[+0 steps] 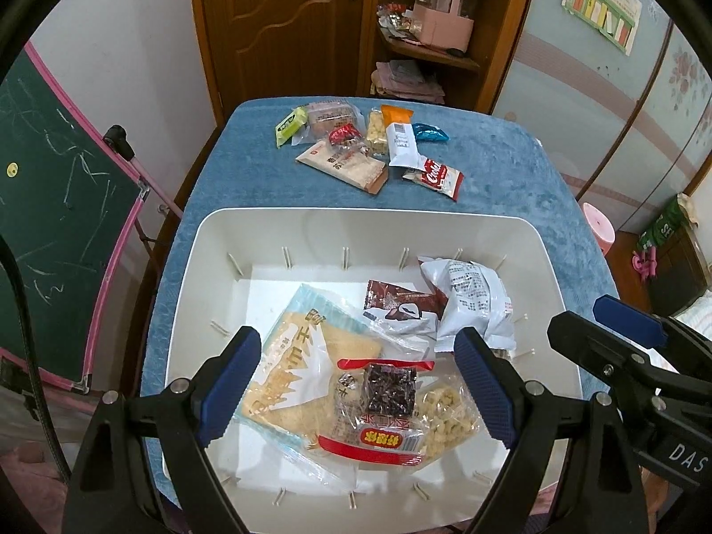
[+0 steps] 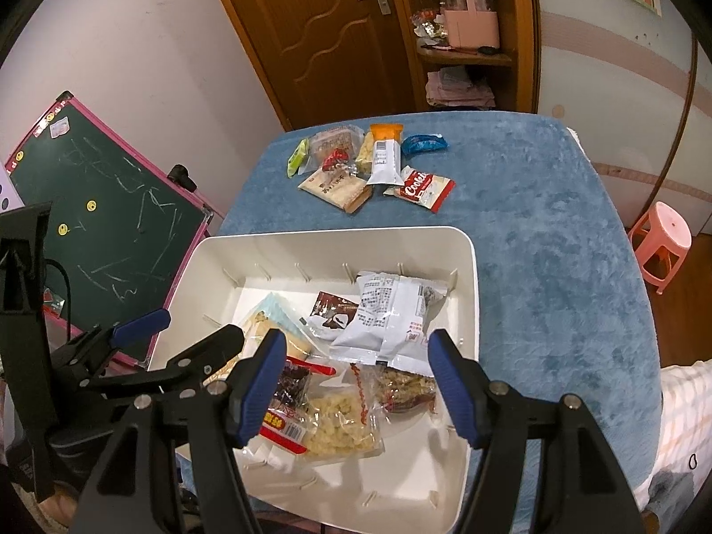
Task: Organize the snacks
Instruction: 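Open both tools and move them back over the snack pile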
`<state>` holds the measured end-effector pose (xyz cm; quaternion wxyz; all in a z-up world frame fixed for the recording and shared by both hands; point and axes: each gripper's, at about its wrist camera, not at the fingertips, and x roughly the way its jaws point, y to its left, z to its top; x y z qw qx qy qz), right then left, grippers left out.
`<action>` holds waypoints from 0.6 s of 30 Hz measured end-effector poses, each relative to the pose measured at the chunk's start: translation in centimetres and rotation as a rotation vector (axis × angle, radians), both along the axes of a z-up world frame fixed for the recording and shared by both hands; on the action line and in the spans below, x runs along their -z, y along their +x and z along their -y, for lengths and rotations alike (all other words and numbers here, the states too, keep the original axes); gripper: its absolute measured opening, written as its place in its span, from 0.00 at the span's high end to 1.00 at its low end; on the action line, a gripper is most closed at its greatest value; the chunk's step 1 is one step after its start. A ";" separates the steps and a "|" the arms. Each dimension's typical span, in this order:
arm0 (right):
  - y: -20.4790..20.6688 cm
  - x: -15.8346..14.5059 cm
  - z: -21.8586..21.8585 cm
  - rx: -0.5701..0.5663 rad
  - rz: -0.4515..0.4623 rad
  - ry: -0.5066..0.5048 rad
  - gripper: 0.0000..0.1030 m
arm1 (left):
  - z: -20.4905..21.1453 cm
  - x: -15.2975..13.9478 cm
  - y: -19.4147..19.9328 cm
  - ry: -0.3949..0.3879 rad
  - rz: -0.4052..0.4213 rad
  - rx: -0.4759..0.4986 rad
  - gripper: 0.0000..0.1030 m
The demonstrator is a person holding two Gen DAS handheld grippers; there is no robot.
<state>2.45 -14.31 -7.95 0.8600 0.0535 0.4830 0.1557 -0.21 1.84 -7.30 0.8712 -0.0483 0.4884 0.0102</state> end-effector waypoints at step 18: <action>1.5 -0.1 0.1 0.005 0.019 -0.019 0.35 | 0.1 -0.4 1.7 0.043 0.004 0.033 0.15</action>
